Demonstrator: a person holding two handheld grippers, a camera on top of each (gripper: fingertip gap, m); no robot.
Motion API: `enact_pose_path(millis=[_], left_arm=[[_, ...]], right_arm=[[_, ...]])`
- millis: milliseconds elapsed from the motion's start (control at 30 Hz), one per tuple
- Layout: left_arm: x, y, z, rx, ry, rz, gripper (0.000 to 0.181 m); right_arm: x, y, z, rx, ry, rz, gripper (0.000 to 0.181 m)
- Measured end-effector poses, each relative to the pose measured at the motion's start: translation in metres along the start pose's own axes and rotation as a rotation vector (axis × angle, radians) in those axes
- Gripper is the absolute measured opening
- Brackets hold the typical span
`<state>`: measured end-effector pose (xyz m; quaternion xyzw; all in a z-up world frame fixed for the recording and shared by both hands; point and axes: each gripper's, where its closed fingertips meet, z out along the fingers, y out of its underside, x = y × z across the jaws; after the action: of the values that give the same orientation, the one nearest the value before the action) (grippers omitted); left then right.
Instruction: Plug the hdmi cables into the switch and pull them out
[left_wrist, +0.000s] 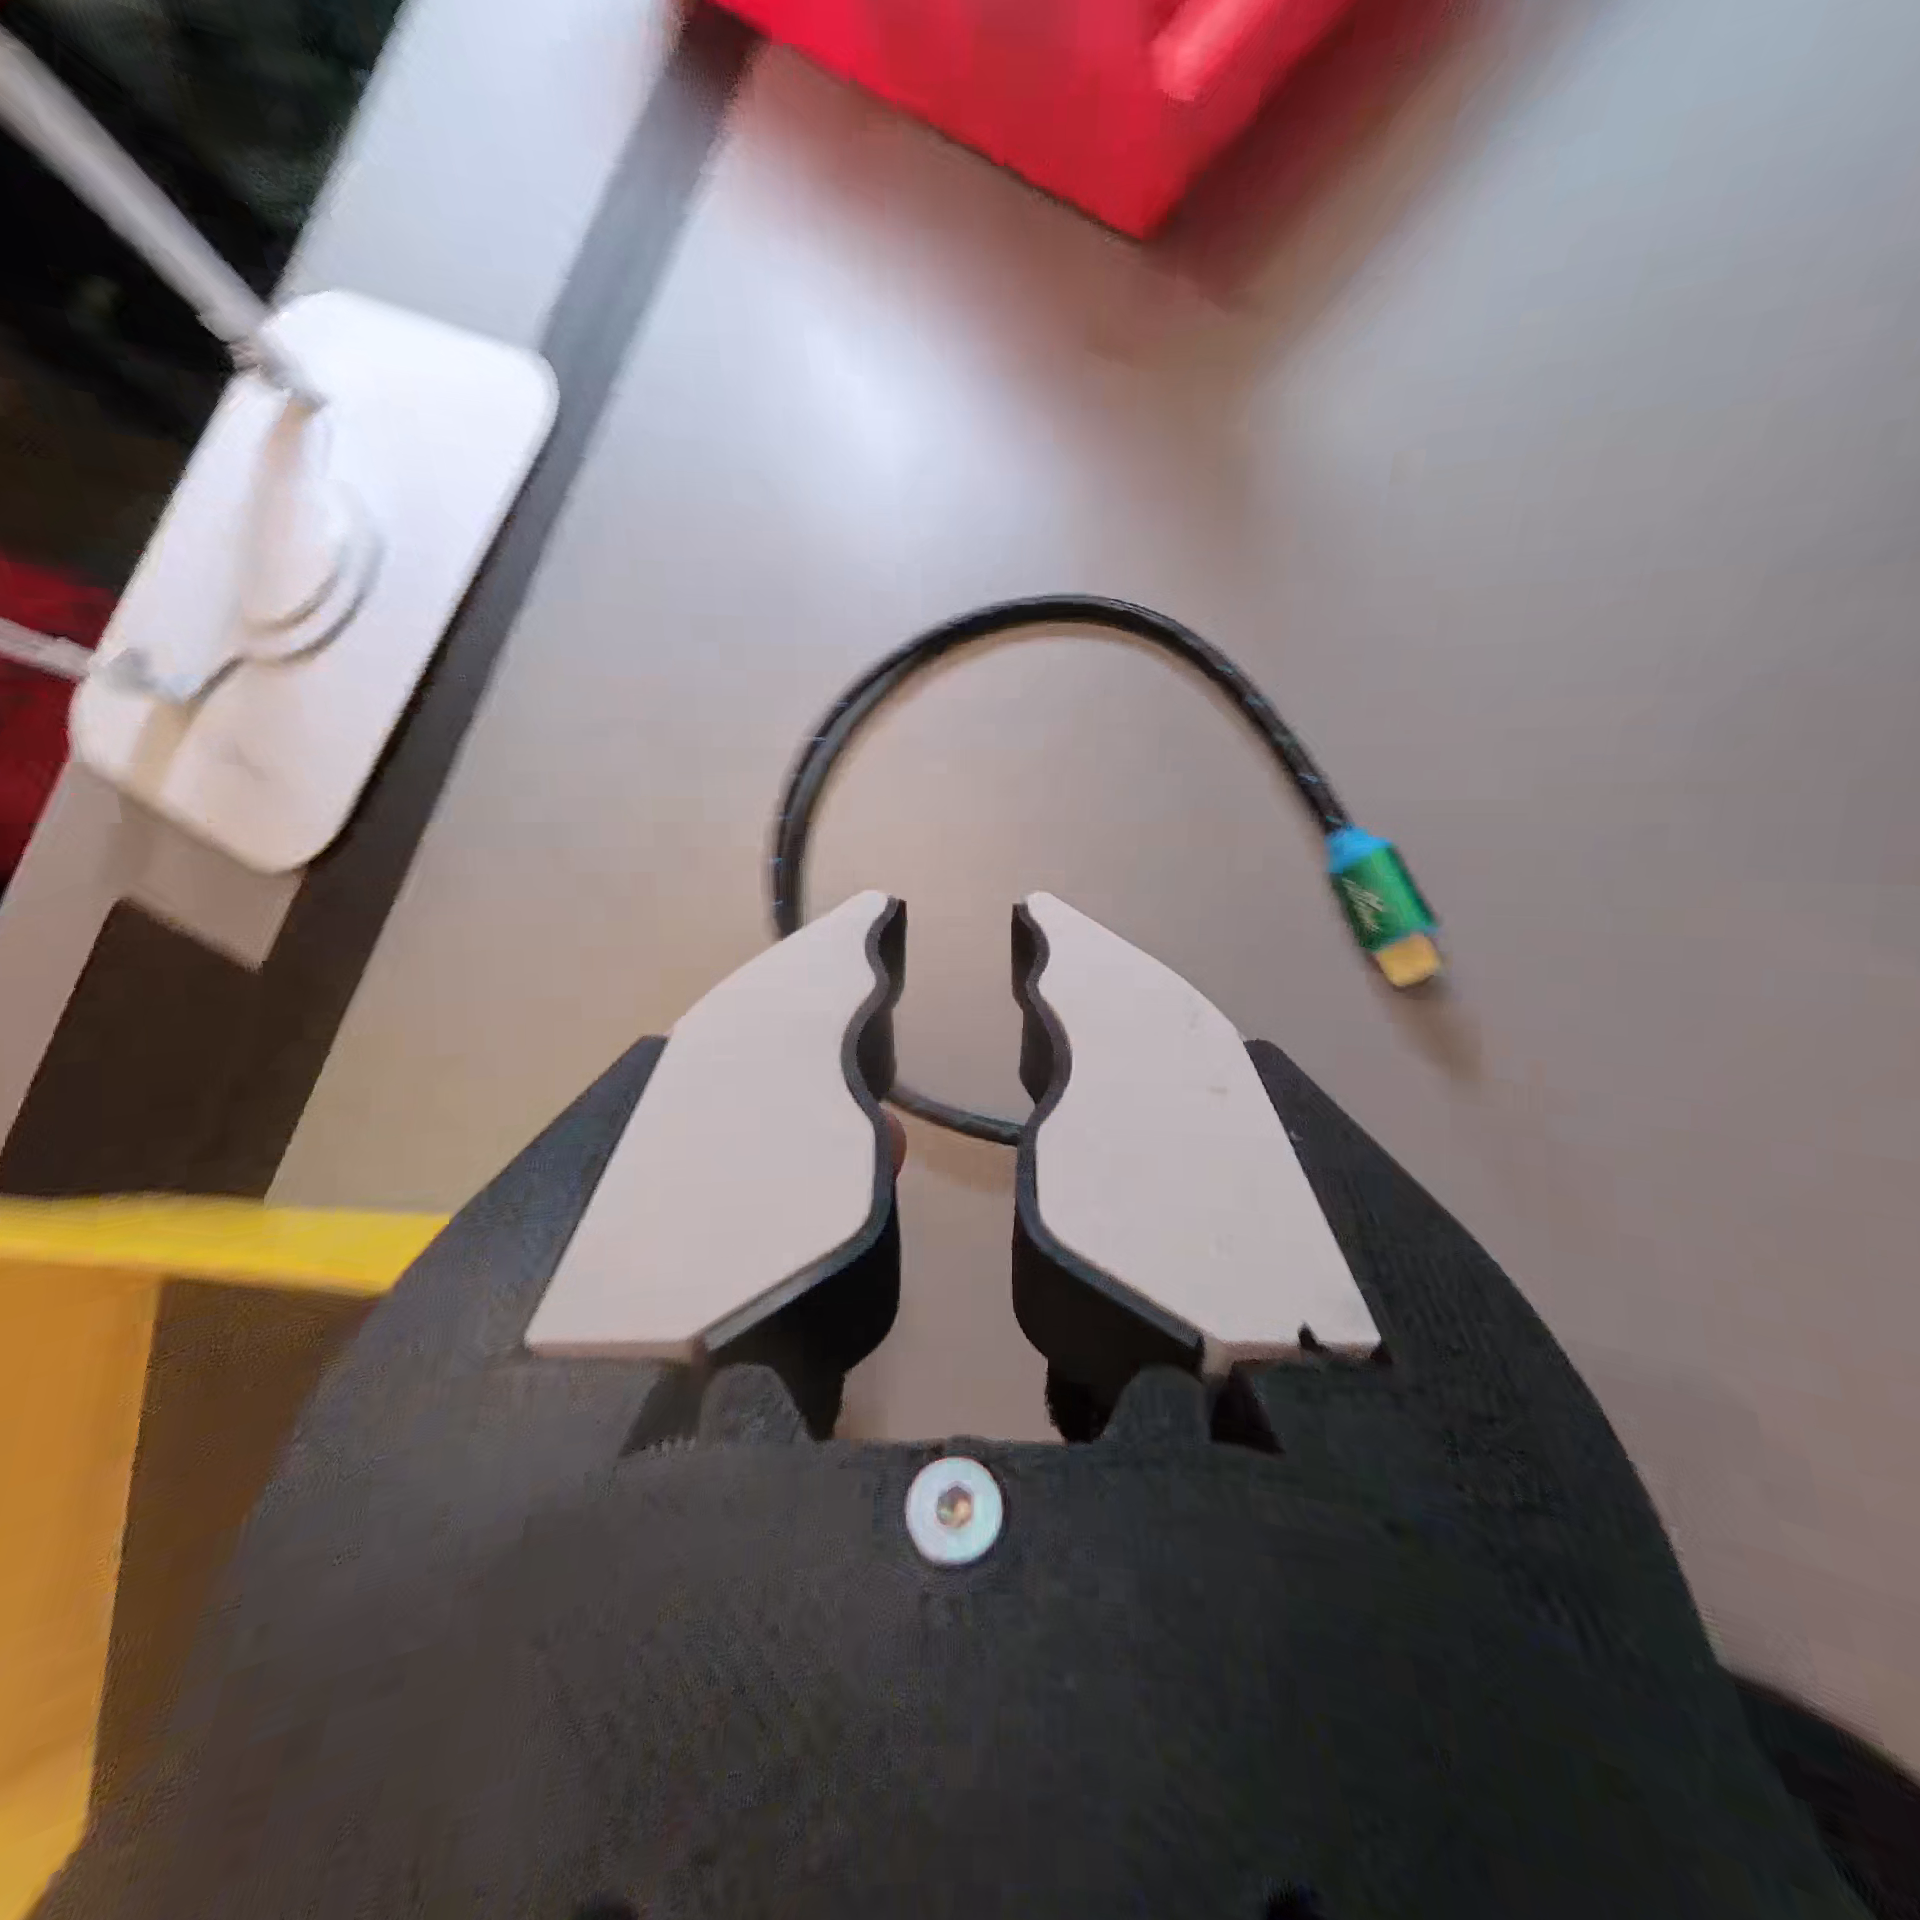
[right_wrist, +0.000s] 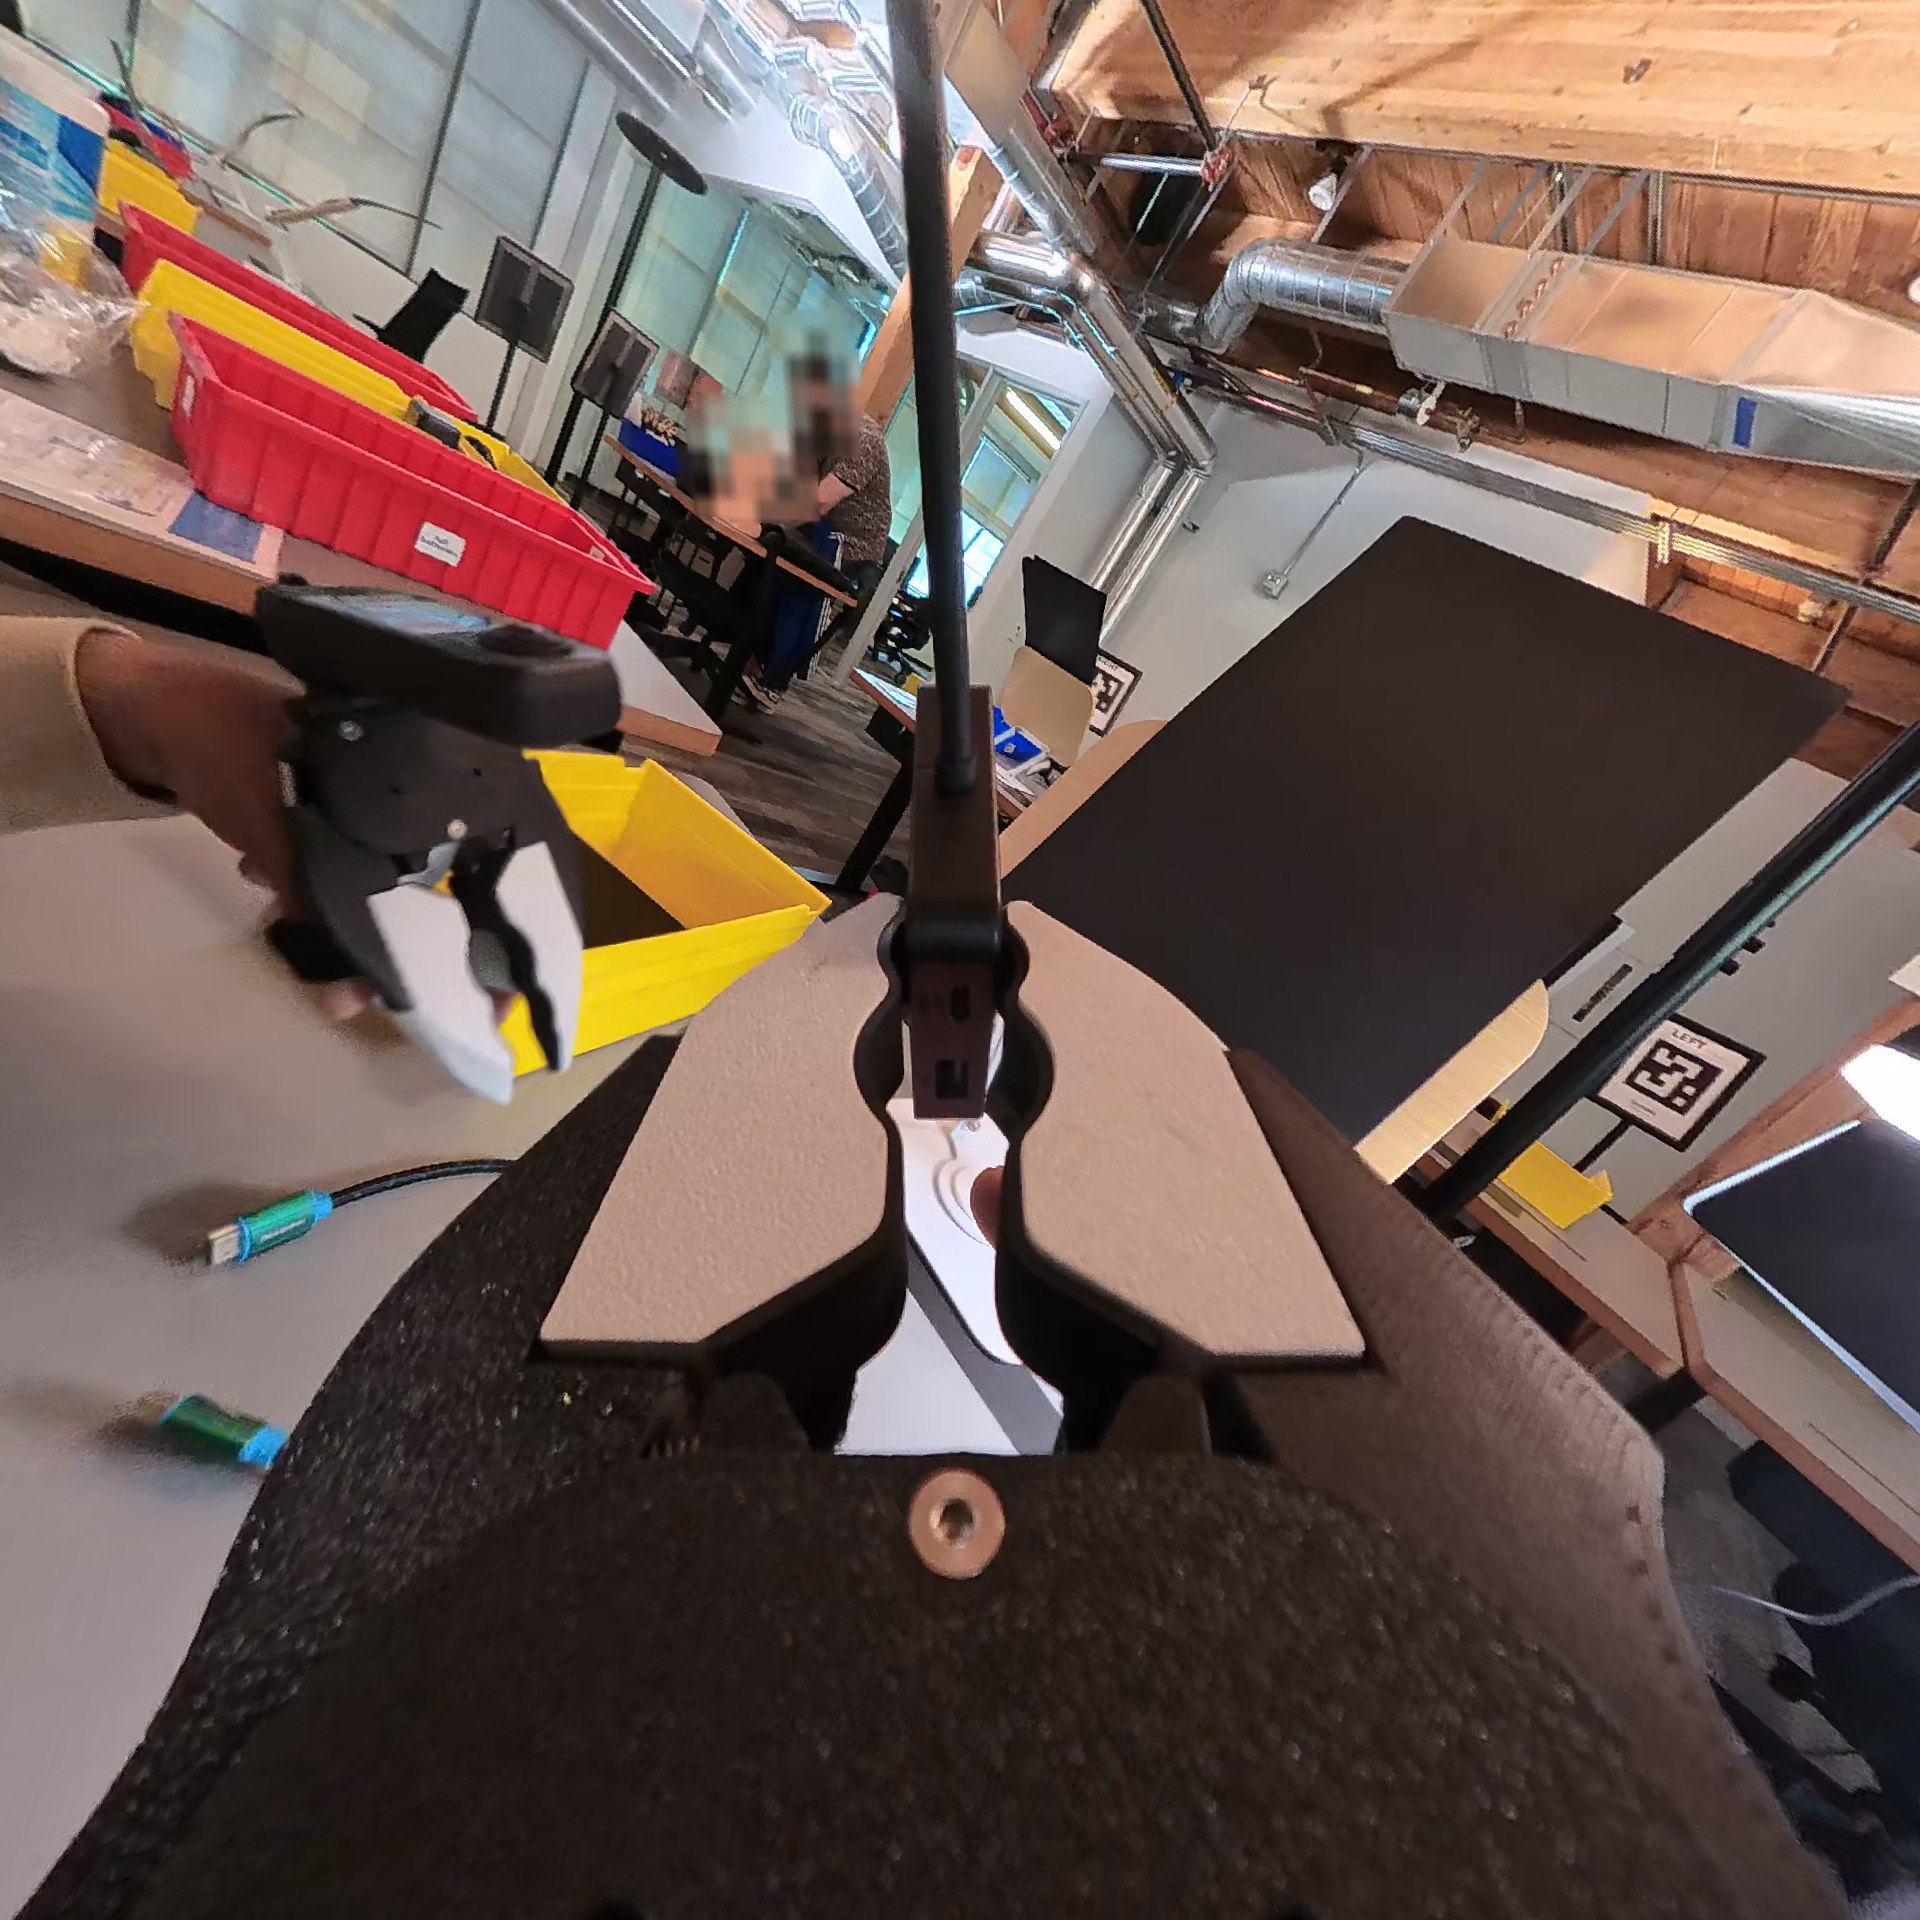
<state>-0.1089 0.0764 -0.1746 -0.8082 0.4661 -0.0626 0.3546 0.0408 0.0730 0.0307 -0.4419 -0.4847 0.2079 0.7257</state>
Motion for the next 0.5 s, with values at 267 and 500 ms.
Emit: enact_pose_path(millis=[267, 500], left_arm=[[0.044, 0.058, 0.026, -0.332, 0.198, 0.373, 0.034], [0.034, 0.092, 0.030, -0.470, 0.224, 0.725, 0.038]], right_arm=[[0.003, 0.001, -0.002, -0.003, 0.004, 0.010, 0.014], [0.005, 0.003, -0.003, 0.020, -0.015, 0.052, 0.014]])
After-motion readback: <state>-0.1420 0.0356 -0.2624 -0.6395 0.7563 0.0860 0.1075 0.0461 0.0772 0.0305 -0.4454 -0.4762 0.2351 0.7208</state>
